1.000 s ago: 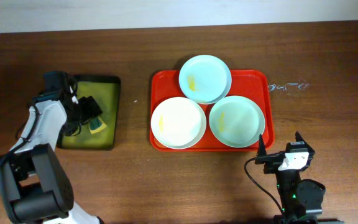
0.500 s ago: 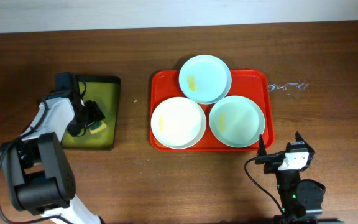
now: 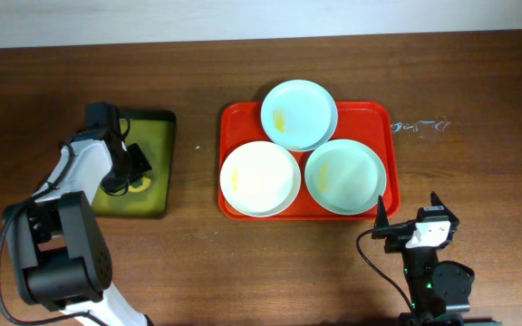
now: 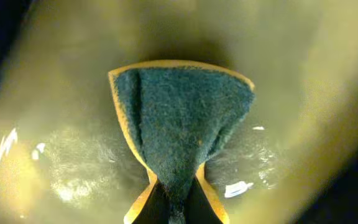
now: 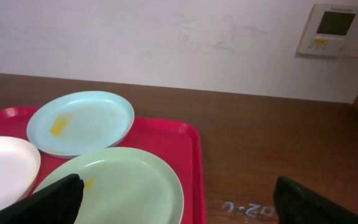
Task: Clean dirty plates on tray and stack at the side
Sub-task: 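Lift the sponge with the left gripper and place it on the white plate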
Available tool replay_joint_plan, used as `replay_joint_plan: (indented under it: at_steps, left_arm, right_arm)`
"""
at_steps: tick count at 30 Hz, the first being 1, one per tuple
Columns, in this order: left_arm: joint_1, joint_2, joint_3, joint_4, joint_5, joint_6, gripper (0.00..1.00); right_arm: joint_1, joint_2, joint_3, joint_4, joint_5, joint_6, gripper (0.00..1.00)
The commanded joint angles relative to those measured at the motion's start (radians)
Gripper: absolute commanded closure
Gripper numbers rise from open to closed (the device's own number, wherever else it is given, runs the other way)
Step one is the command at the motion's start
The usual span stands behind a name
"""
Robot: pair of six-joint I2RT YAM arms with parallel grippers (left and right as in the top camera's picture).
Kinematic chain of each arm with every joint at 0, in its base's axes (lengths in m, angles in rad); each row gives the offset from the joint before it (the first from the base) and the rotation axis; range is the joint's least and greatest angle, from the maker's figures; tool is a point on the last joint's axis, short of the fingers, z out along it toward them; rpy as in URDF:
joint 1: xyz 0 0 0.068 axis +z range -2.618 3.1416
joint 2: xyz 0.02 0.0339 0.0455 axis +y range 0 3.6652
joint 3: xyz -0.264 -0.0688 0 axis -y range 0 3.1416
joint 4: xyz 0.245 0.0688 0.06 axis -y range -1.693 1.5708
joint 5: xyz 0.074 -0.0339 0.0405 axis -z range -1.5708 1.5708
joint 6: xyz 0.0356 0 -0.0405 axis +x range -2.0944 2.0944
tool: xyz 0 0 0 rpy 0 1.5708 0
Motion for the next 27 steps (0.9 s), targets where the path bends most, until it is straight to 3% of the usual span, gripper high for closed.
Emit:
replay_joint_plan:
  at_steps: [1, 9, 14, 19, 23, 27]
  left_arm:
    - [0.0, -0.063, 0.101, -0.066, 0.001, -0.003, 1.0]
    - [0.0, -0.265, 0.176, -0.14, 0.0, -0.003, 1.0]
    - [0.0, -0.21, 0.113, -0.11, -0.012, -0.003, 1.0]
    - [0.0, -0.105, 0.055, -0.091, -0.157, -0.003, 1.0]
    - [0.0, -0.184, 0.184, -0.216, -0.096, -0.003, 1.0]
    - [-0.01, -0.36, 0.288, -0.267, 0.067, -0.003, 1.0]
  right_arm:
    - [-0.006, -0.006, -0.009, -0.003, 0.008, 0.005, 0.02]
    - [-0.006, -0.006, -0.009, -0.003, 0.008, 0.005, 0.02]
    - [-0.006, -0.006, -0.009, -0.003, 0.008, 0.005, 0.02]
    - [-0.006, -0.006, -0.009, -0.003, 0.008, 0.005, 0.02]
    - [-0.006, -0.006, -0.009, -0.003, 0.008, 0.005, 0.02]
    - [-0.006, -0.006, -0.009, -0.003, 0.008, 0.005, 0.02]
